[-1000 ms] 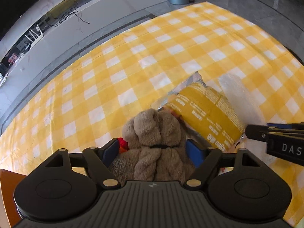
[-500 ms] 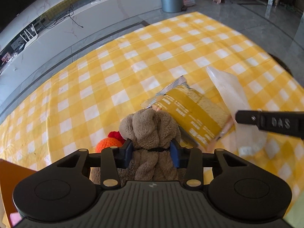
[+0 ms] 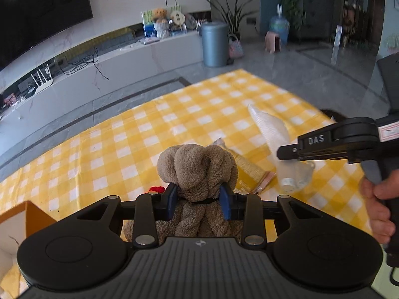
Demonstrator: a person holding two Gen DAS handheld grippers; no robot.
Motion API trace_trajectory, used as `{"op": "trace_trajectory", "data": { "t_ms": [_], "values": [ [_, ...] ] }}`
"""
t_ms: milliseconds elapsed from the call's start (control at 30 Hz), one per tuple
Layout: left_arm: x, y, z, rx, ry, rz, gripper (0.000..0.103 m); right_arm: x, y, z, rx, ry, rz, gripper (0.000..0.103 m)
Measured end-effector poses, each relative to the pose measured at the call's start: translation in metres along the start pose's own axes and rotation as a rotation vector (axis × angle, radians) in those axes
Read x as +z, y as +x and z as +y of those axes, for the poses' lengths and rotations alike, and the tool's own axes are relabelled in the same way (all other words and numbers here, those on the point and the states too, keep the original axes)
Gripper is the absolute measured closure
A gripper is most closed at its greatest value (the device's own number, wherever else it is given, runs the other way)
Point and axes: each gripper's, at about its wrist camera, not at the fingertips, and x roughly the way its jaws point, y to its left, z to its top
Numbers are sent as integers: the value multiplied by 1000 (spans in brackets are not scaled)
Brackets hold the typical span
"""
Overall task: Organize soft objects
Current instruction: 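Lift the rope toy with the left gripper while the right lifts the mesh bag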
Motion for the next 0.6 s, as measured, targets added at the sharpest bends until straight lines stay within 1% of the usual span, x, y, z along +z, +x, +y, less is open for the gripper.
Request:
{"op": "trace_trajectory", "data": {
  "t_ms": [133, 267, 400, 500, 600],
  "values": [
    [-5, -30, 8, -39, -47, -94, 63, 7, -12, 1, 46, 9, -34, 98],
    [-9, -69, 17, -47, -70, -199, 63, 11, -30, 5, 122, 27, -75, 98],
    [-17, -110, 31, -51, -114, -268, 63, 12, -49, 19, 190, 9, -105, 98],
    [-32, -143, 43, -33, -150, -344, 63, 10, -66, 37, 208, -36, -140, 98],
    [-51, -174, 57, 18, -192, -412, 63, 6, -84, 55, 272, -71, -166, 98]
  ]
}}
